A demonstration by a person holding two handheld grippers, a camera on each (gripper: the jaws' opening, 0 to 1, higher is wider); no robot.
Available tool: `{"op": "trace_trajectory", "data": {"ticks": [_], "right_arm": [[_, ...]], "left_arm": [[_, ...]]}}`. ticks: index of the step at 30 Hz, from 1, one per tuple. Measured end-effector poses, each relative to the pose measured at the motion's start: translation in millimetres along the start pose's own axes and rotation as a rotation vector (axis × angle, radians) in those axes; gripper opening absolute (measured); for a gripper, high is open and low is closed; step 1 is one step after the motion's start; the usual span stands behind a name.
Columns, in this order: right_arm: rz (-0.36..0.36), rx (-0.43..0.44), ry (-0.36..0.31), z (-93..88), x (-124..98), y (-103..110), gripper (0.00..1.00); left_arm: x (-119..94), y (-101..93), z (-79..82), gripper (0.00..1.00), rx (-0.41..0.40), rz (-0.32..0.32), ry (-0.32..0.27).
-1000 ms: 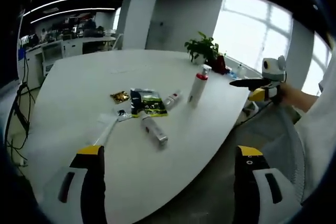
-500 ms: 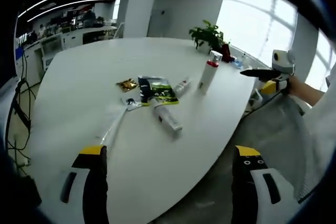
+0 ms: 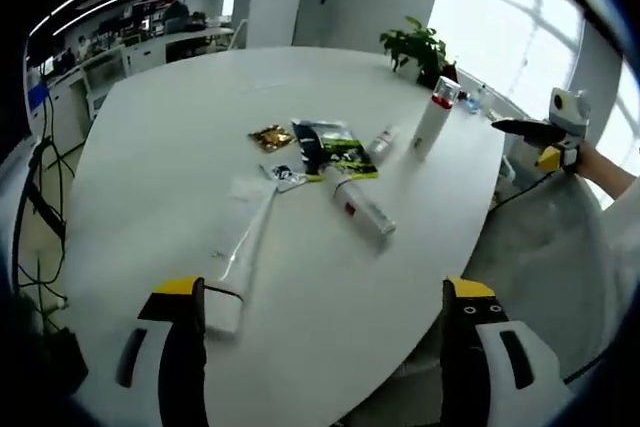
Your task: Arrange the skincare products in the storage area until every visible bottle or jar stands upright without overlapping.
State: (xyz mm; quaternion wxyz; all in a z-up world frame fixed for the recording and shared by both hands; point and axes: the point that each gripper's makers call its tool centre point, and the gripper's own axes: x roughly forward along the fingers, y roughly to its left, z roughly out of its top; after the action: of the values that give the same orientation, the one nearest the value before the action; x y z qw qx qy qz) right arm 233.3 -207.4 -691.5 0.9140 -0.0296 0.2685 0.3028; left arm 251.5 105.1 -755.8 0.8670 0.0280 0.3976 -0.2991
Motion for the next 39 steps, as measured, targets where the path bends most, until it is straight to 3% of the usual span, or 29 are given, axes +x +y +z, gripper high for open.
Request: {"op": "trace_trajectory", "data": {"ticks": [5, 9, 16, 23, 28, 31, 36, 39], "right_arm": [[0.002, 0.041, -0.029, 3.7, -1.9, -3.6, 0.99], [0.004, 0.035, -0.008, -0.1, 0.2, -1.8, 0.99], [-0.003, 0.013, 0.016, -3.8, 2.6, -2.7, 0.99], [0.013, 0.047, 0.001, -2.2, 1.5, -2.6, 0.96], [0.021, 0.033, 0.003, -2.3, 1.9, -0.7, 0.95], [0.024, 0.025, -0.003, -0.7, 2.2, 1.5, 0.94], [0.017, 0.021, -0.017, 2.1, 1.0, 0.0, 0.94], [0.004, 0.024, -0.026, 4.1, 0.2, -1.4, 0.93]], "left_arm": [[10.7, 14.2, 1.2, 0.89, 0.026, 0.0, 0.054], [22.5, 27.1, 7.0, 0.88, 0.043, 0.005, 0.099], [34.3, 33.4, 8.9, 0.86, 0.066, 0.004, 0.159], [45.1, 42.8, 10.1, 0.82, 0.061, 0.012, 0.222], [52.0, 50.2, 9.9, 0.75, 0.059, 0.014, 0.319], [54.5, 56.7, 12.6, 0.72, 0.05, 0.025, 0.341], [60.9, 60.7, 12.8, 0.68, 0.096, 0.025, 0.416], [65.9, 63.3, 8.9, 0.6, 0.099, 0.025, 0.481]]}}
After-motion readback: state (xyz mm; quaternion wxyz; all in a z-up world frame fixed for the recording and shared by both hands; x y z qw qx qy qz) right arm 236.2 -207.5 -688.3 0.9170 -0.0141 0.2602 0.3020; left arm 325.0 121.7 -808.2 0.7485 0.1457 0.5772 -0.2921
